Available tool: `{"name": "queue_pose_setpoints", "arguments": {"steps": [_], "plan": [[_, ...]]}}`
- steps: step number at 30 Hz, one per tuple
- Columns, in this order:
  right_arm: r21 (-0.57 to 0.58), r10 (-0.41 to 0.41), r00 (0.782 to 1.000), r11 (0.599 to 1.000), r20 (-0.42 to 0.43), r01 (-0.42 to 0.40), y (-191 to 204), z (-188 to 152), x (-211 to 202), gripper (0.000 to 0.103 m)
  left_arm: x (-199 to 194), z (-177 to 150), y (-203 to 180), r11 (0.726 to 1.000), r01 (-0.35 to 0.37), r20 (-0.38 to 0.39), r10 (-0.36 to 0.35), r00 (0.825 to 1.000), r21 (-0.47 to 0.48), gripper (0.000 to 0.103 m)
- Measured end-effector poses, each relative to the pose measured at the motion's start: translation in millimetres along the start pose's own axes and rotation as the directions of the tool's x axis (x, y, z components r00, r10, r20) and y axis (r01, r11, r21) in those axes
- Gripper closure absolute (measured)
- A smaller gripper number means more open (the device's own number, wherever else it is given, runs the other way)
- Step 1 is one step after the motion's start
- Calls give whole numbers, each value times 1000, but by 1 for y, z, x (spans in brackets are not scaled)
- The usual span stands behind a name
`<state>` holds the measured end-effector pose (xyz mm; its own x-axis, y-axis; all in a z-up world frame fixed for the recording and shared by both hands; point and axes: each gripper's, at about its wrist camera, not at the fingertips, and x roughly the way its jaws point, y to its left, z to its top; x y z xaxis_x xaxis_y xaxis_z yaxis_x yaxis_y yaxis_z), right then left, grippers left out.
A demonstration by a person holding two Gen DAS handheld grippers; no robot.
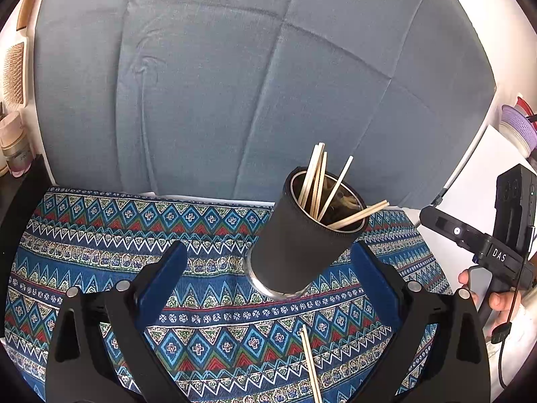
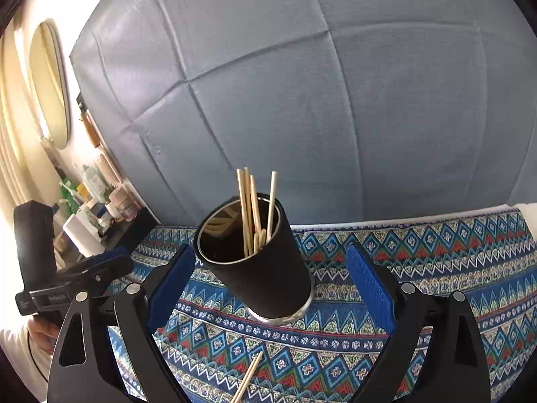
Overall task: Organize utensils
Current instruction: 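Withdraw both open tools from holder down toward the remaining sticks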
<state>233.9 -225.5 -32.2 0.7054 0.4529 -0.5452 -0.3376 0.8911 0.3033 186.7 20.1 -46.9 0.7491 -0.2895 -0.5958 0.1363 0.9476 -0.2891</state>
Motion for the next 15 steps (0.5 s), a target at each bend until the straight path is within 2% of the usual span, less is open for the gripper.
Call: {"name": "queue_pose_setpoints", "arguments": {"steps": [8, 15], "plan": [[49, -43, 995, 998, -88, 48, -8, -42, 4, 15, 7, -33, 3, 1000, -6, -98, 4, 995, -20, 6], [58, -52, 977, 996, -209, 65, -4, -84, 24, 15, 16, -60, 7, 999, -46, -177, 45, 983, -2, 6]]}}
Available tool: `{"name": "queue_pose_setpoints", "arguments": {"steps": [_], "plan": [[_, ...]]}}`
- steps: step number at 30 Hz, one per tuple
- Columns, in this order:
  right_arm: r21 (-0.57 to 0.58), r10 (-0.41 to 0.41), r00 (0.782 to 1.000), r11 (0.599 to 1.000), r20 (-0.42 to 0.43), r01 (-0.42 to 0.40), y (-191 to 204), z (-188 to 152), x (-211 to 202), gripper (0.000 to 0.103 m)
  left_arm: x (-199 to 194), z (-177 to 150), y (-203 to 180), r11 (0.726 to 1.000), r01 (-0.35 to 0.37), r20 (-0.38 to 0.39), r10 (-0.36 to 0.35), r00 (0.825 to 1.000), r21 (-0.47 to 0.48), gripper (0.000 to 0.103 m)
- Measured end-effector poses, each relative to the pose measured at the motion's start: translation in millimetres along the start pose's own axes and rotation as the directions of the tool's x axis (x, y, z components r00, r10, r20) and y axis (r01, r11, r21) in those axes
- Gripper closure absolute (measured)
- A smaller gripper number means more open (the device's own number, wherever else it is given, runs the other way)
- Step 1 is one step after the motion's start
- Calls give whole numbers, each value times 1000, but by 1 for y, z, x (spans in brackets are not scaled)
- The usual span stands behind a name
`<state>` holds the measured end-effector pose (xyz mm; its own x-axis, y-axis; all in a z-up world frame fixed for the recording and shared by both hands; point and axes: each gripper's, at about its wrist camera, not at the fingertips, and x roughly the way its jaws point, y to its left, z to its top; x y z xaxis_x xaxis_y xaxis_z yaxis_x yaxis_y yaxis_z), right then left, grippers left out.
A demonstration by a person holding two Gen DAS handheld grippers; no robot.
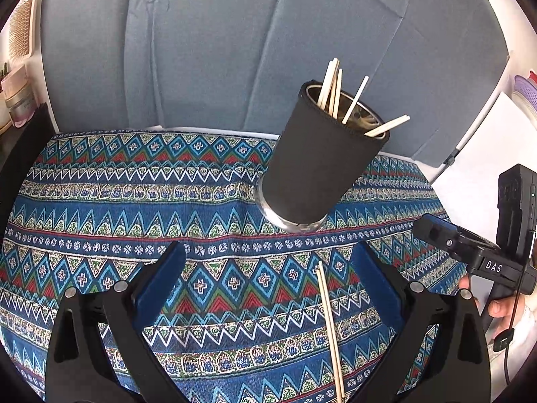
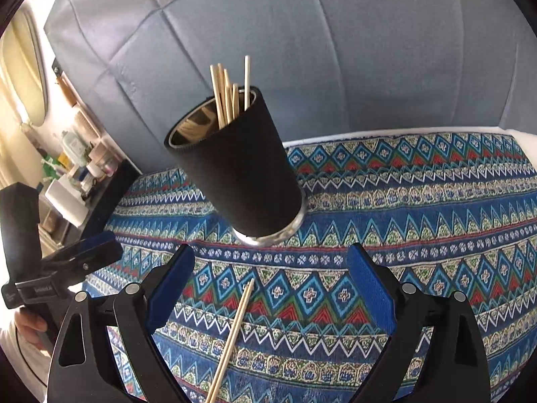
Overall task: Organize utensils
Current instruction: 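Withdraw both open tools from holder down toward the remaining sticks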
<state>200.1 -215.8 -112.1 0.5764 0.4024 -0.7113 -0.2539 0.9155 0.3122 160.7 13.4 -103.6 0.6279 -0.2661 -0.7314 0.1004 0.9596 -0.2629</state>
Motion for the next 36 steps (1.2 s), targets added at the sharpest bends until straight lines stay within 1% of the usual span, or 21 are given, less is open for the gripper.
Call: {"name": "queue_pose_setpoints", "arguments": {"steps": [4, 6, 8, 11, 13, 14, 17, 19, 20, 23, 25, 29, 33, 36], "plan": [[-9, -10, 996, 1000, -83, 9, 4, -21, 20, 15, 4, -10, 8, 1000, -18, -39, 17, 999, -20, 6], [-21, -37, 991, 999, -128, 34, 7, -31, 32, 15, 6, -14, 10, 999, -29, -61, 28, 998, -15, 6], [-25, -45, 984, 999, -175, 42, 9, -40, 43, 15, 8, -18, 12, 999, -40, -77, 39, 996, -6, 6], [-1, -60, 973, 998, -221, 61, 10, -51, 55, 15, 9, -23, 15, 999, -54, -97, 54, 994, -3, 6], [-11, -99, 961, 995, -258, 99, 14, -57, 64, 15, 9, -25, 17, 998, -64, -102, 64, 993, 0, 6], [-26, -110, 954, 994, -278, 107, 17, -61, 68, 15, 9, -26, 18, 998, -70, -108, 70, 992, 2, 6], [-85, -180, 931, 983, -317, 161, 24, -69, 79, 15, 8, -29, 23, 997, -78, -122, 77, 990, -7, 6], [-113, -222, 919, 974, -325, 196, 26, -75, 83, 15, 6, -31, 25, 996, -86, -127, 84, 988, -12, 6], [-123, -226, 921, 973, -316, 197, 28, -76, 83, 15, 5, -31, 26, 996, -90, -129, 87, 988, -15, 6], [-156, -254, 913, 964, -320, 214, 32, -78, 85, 15, 5, -33, 30, 995, -99, -139, 94, 986, -26, 6], [-164, -263, 911, 962, -318, 220, 33, -80, 85, 15, 6, -35, 31, 995, -99, -144, 94, 985, -31, 6], [-145, -274, 907, 960, -319, 238, 36, -80, 86, 14, 10, -38, 31, 995, -97, -164, 90, 982, -36, 6], [-122, -281, 904, 959, -323, 255, 39, -79, 89, 13, 14, -40, 27, 995, -94, -176, 89, 980, -19, 6], [-130, -299, 898, 954, -322, 271, 43, -79, 94, 11, 16, -41, 25, 996, -91, -184, 86, 979, -17, 6]]}}
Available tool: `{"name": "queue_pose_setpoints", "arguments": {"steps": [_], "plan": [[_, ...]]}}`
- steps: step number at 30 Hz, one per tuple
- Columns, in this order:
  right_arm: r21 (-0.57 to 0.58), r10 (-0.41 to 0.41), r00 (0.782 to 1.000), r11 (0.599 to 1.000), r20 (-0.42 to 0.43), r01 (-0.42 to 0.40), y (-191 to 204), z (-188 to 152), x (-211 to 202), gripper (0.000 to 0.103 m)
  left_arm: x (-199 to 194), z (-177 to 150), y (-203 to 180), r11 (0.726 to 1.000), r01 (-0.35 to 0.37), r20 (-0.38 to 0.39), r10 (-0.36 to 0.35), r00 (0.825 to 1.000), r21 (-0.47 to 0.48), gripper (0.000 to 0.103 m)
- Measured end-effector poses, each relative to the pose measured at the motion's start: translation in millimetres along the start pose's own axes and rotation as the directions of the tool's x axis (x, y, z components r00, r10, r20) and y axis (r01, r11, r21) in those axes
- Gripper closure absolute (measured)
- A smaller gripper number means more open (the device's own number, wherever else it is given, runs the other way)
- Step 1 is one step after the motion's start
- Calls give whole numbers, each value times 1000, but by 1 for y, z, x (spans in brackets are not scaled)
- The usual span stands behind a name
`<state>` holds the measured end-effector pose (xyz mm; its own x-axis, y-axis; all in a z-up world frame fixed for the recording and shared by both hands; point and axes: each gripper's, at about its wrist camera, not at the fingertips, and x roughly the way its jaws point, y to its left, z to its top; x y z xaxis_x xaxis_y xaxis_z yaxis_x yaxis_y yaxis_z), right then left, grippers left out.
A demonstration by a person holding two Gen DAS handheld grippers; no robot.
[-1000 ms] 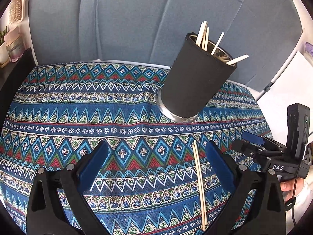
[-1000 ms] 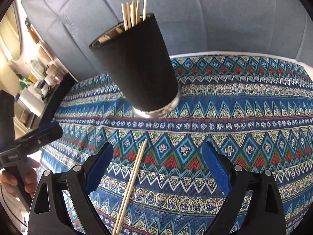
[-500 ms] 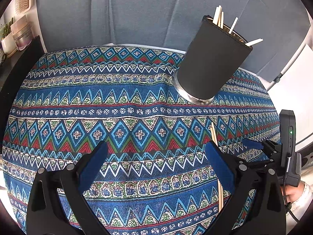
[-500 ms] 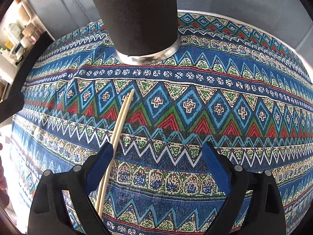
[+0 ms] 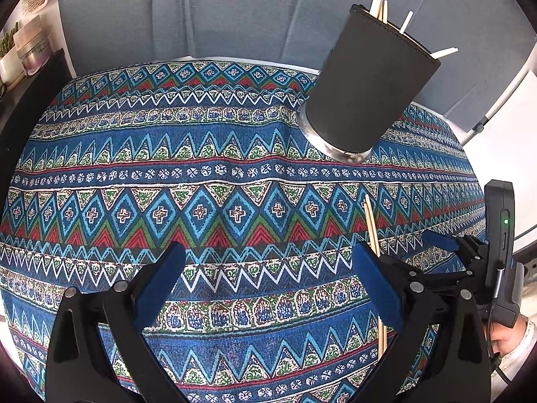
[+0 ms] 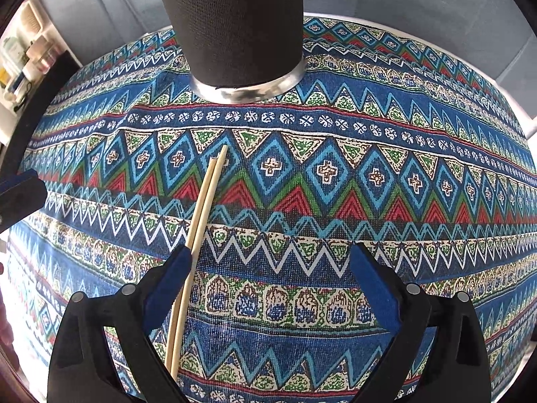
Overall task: Organize utensils
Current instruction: 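Withdraw both open tools from holder down toward the remaining sticks, then close left tool on a wooden stick while right tool grasps another stick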
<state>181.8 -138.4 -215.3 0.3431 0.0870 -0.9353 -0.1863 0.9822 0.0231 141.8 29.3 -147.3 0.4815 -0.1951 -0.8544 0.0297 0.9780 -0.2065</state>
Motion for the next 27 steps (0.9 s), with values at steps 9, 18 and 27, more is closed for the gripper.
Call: {"name": "queue_pose_setpoints", "arguments": {"steps": [9, 18, 27], "plan": [[-1, -46, 999, 999, -17, 46, 5, -1, 6, 9, 18, 3, -12, 1000, 11, -54, -12, 998, -14, 6], [-7, -37, 999, 999, -23, 37, -40, -15, -7, 29, 40, -7, -46, 999, 46, -117, -42, 992, 29, 6], [-9, -34, 999, 999, -6, 34, -79, -23, -23, 73, 67, -22, -88, 992, -13, -200, 39, 979, 127, 6]]}}
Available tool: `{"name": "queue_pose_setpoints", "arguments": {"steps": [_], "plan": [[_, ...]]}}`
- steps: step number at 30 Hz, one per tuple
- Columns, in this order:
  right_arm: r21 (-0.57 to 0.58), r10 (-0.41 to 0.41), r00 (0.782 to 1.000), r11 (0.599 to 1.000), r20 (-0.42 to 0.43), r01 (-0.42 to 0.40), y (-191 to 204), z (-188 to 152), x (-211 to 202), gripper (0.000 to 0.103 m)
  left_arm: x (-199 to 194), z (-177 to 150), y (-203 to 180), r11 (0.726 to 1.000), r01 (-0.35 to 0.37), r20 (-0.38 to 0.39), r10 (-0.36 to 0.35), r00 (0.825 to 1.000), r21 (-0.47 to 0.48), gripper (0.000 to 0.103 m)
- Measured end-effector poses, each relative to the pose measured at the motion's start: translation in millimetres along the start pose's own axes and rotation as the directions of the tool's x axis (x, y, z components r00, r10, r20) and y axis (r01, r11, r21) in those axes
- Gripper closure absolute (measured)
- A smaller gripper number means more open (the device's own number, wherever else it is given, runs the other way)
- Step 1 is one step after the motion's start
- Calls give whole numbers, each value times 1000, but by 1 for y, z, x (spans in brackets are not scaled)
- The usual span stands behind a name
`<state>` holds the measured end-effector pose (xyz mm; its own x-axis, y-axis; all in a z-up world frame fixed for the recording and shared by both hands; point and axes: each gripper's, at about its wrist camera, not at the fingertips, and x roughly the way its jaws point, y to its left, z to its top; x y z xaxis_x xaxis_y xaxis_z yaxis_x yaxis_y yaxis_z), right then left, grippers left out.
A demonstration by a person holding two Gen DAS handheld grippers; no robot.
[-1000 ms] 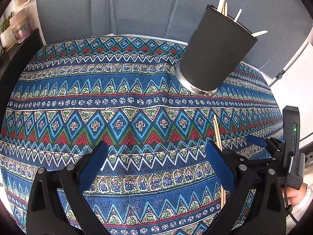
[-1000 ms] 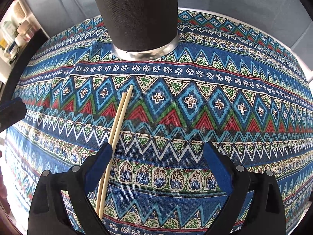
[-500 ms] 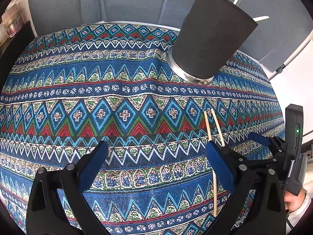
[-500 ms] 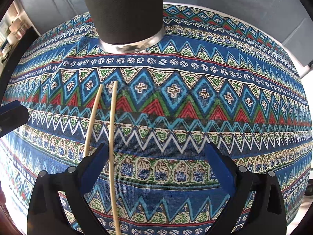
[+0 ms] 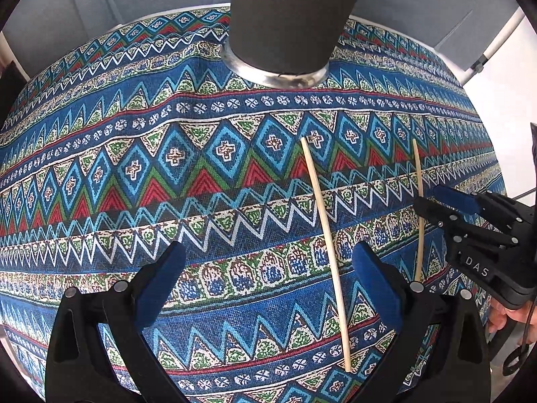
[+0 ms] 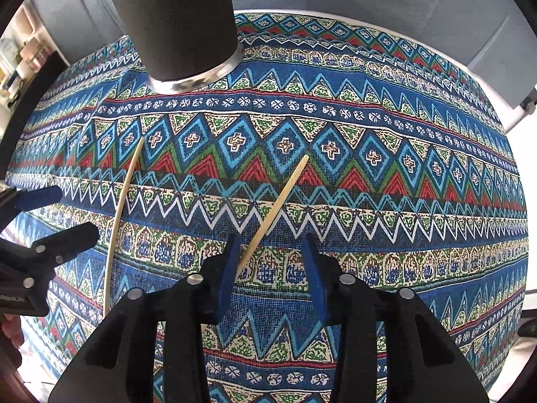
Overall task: Organize utensils
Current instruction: 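Close left tool on a wooden stick while right tool grasps another stick, then lift both held sticks up and over the black holder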
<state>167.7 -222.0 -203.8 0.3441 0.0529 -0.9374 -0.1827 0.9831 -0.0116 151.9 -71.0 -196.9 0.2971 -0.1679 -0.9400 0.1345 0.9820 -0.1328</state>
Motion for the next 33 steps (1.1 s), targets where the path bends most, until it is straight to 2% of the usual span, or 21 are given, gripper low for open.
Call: {"name": "queue_pose_setpoints", "arguments": {"steps": [2, 5, 8, 9, 13, 16, 19, 23, 24, 25, 26, 27, 33], "plan": [[-29, 1, 1000, 1000, 2, -1, -8, -2, -3, 87, 9, 1, -6, 1000, -23, -34, 23, 999, -7, 6], [-54, -16, 1000, 998, 6, 16, -12, -10, -9, 95, 16, 3, -19, 997, -79, -43, 80, 996, 16, 6], [-56, -54, 998, 997, 19, 55, 5, -21, -11, 98, 26, 6, -31, 987, -154, -72, 157, 985, 53, 4], [-51, -52, 998, 997, 20, 53, 18, -18, -8, 98, 27, 6, -33, 987, -154, -72, 157, 985, 48, 5], [-41, -45, 999, 998, 6, 46, 16, -20, -9, 98, 31, 10, -39, 987, -157, -81, 159, 984, 34, 5], [11, -8, 1000, 1000, -6, 8, 6, -26, -12, 98, 29, 7, -40, 987, -153, -62, 156, 986, 48, 11], [58, 38, 999, 998, -4, -37, -1, -29, -13, 98, 20, 0, -29, 987, -145, -46, 148, 988, 67, 25], [86, 62, 998, 994, -1, -62, -8, -31, -16, 98, 13, -3, -15, 986, -126, -62, 133, 989, 105, 46], [91, 66, 998, 994, 0, -66, -11, -31, -17, 98, 10, -4, -9, 986, -126, -60, 134, 989, 112, 63], [96, 67, 998, 993, 1, -67, -13, -32, -17, 98, 5, -5, -2, 986, -124, -60, 131, 990, 113, 73], [103, 72, 997, 992, 3, -72, -17, -32, -19, 98, 4, -6, 5, 989, -117, -67, 124, 990, 95, 88], [112, 82, 997, 990, 4, -82, -21, -33, -19, 98, 1, -6, 14, 991, -112, -76, 117, 990, 70, 96], [135, 103, 995, 985, 13, -103, -40, -37, -28, 98, -9, -19, 52, 996, -86, -113, 88, 990, 23, 99]]}}
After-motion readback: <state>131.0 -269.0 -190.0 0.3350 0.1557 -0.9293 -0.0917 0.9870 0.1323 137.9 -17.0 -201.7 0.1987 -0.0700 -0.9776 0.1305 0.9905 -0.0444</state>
